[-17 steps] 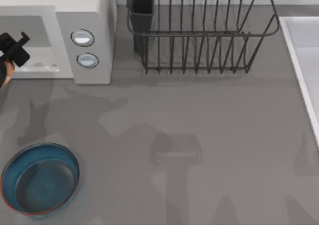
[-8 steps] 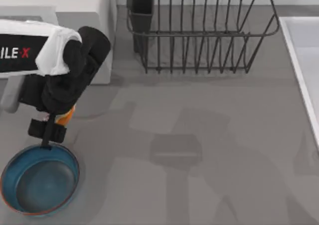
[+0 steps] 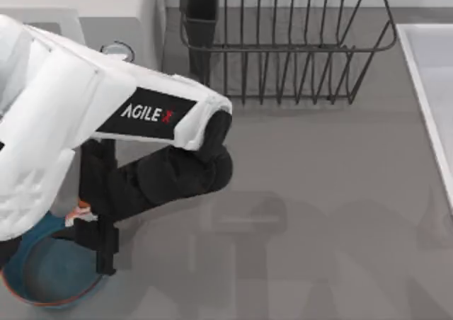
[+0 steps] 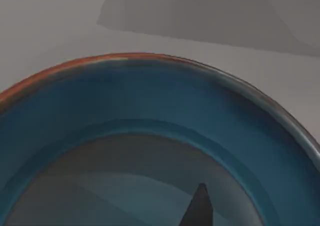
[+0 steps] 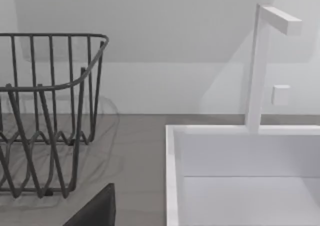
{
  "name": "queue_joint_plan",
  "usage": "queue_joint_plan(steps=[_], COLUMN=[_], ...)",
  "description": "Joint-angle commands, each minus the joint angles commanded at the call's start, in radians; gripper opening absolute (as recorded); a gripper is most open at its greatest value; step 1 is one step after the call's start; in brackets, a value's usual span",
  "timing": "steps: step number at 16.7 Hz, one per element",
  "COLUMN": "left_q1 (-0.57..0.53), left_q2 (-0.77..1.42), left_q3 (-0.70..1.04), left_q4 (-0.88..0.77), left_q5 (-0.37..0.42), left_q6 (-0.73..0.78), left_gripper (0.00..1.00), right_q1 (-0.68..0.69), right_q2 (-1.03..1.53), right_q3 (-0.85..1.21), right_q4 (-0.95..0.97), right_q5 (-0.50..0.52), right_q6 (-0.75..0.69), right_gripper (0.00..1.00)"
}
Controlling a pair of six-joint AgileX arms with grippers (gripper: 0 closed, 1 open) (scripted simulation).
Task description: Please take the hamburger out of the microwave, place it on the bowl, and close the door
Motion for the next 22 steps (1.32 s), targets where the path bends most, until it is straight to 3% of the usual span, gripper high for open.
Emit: queue_joint_plan(steps=[3,6,22], left_q1=[-0.059,-0.078,-0.009], left_q2=[0.079,0.108,0.073], left_q3=[0.005,0.003,-0.099], left_q4=[-0.139,-0.182,-0.046], left_q5=[-0.036,-0.047,-0.108], left_q6=[-0.143,-0.186,-0.142], left_gripper=[0.00,0.00,0.00], right_q1=[0.000,0.000,0.000], right_q2=[0.000,0.000,0.000], right_q3=[0.000,0.000,0.000], right_q4=[0.000,0.000,0.000], right_q5=[0.000,0.000,0.000], right_q6=[0.000,0.000,0.000], right_gripper=[1.00,1.00,1.00])
